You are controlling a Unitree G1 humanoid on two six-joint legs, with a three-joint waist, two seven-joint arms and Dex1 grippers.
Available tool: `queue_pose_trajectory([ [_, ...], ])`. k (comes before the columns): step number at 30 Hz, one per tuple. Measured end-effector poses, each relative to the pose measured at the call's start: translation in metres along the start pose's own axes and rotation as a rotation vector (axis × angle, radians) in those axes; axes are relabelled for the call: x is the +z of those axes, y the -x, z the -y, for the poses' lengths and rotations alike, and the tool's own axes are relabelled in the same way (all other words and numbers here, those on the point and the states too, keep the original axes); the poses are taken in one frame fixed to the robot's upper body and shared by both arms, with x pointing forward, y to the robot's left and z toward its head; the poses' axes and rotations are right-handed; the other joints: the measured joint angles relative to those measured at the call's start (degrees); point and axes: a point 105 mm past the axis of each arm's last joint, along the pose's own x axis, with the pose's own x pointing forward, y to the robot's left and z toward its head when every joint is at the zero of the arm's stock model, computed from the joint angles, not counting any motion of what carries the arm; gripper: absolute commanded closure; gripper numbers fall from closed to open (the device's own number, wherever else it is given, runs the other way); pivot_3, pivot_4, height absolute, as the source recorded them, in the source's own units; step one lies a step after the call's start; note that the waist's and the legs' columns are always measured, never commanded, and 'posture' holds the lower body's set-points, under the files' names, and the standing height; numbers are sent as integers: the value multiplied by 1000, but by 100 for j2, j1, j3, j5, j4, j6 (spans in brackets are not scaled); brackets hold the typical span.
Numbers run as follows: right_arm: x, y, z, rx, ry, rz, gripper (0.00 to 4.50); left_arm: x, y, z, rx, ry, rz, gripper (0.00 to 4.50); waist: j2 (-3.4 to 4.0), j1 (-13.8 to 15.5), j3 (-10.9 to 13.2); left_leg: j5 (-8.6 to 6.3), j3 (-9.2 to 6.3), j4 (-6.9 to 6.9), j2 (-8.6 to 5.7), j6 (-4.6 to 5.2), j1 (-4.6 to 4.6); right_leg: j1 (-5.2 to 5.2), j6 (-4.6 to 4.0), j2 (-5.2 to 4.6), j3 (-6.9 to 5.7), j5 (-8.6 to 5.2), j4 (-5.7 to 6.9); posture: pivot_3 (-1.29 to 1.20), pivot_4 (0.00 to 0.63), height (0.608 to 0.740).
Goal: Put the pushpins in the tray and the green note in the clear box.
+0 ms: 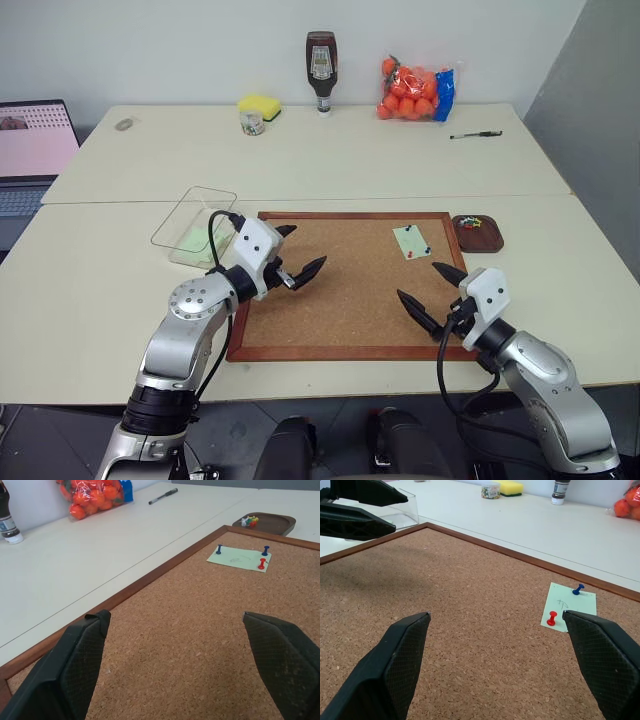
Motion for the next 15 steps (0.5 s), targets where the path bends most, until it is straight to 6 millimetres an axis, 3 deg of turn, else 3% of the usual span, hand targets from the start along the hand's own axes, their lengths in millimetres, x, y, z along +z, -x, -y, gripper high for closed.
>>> queue_pose_trajectory([
  [15,-3,0,-1,-6,-10,-17,0,-1,-1,-2,-2,-4,-8,13,0,0,0,0,0,0,0,0,0,0,0,0,0,0,0,0,150,740],
])
